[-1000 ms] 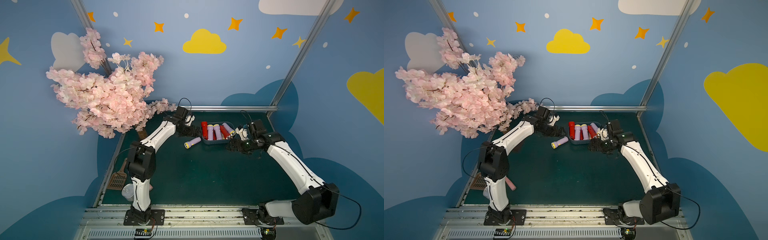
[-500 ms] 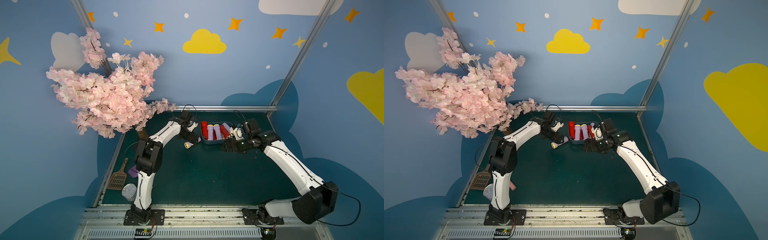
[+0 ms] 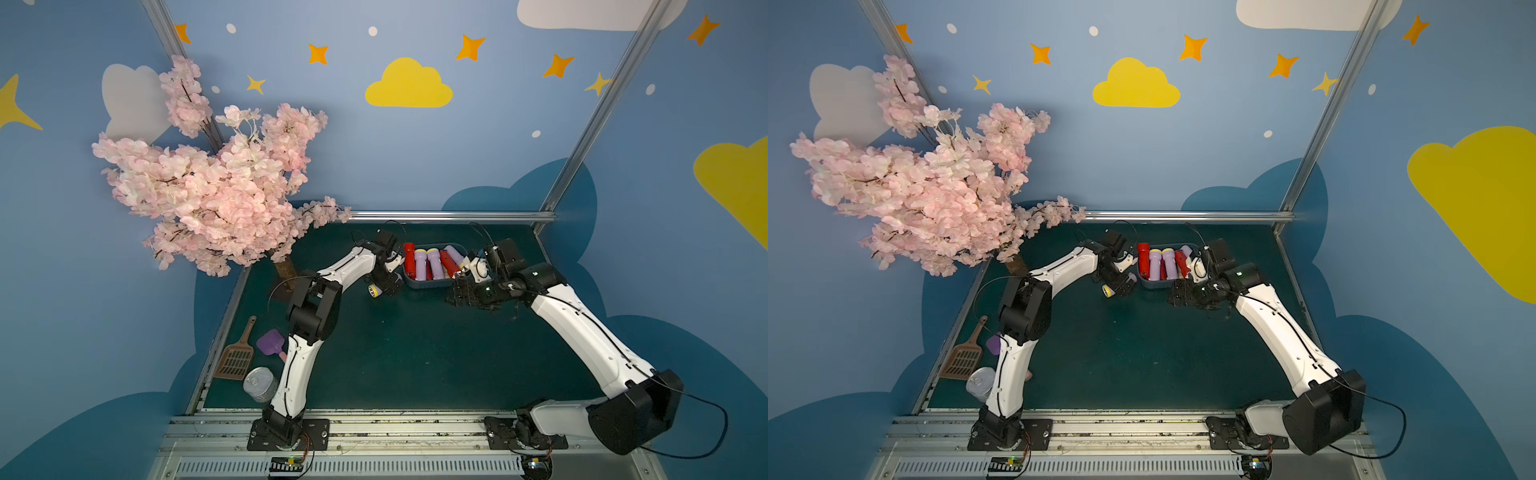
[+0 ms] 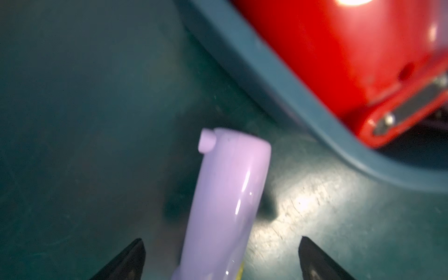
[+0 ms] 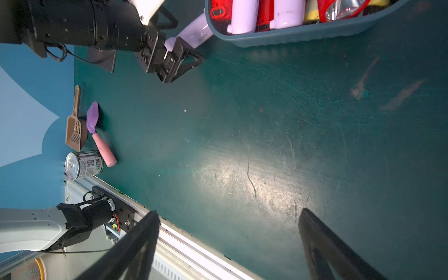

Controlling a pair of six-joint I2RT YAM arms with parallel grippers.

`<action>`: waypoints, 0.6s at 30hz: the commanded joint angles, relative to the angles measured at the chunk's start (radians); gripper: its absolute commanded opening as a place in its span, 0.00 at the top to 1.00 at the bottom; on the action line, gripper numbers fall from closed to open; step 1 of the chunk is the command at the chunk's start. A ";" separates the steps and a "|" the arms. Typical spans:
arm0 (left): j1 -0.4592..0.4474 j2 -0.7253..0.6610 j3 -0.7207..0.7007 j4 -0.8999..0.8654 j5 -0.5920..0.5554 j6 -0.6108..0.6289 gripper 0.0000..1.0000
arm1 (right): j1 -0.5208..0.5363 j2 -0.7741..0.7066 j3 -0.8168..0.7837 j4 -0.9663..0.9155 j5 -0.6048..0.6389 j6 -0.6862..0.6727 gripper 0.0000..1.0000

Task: Put the flashlights into the storage boxes
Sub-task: Pick up the flashlight from the center of the board.

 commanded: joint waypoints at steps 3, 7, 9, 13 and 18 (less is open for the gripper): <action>-0.006 0.070 0.090 -0.009 -0.019 0.019 0.03 | 0.006 -0.020 0.030 -0.042 0.020 -0.007 0.10; -0.012 0.111 0.126 -0.019 -0.024 0.023 0.04 | 0.005 -0.016 0.037 -0.050 0.028 -0.014 0.10; -0.013 0.122 0.129 -0.017 -0.026 0.024 0.05 | 0.005 -0.017 0.034 -0.051 0.031 -0.015 0.10; -0.014 0.137 0.144 -0.017 -0.028 0.024 0.13 | 0.004 -0.012 0.034 -0.052 0.031 -0.017 0.10; -0.015 0.149 0.164 -0.034 -0.025 0.023 0.35 | 0.003 0.001 0.041 -0.057 0.032 -0.028 0.10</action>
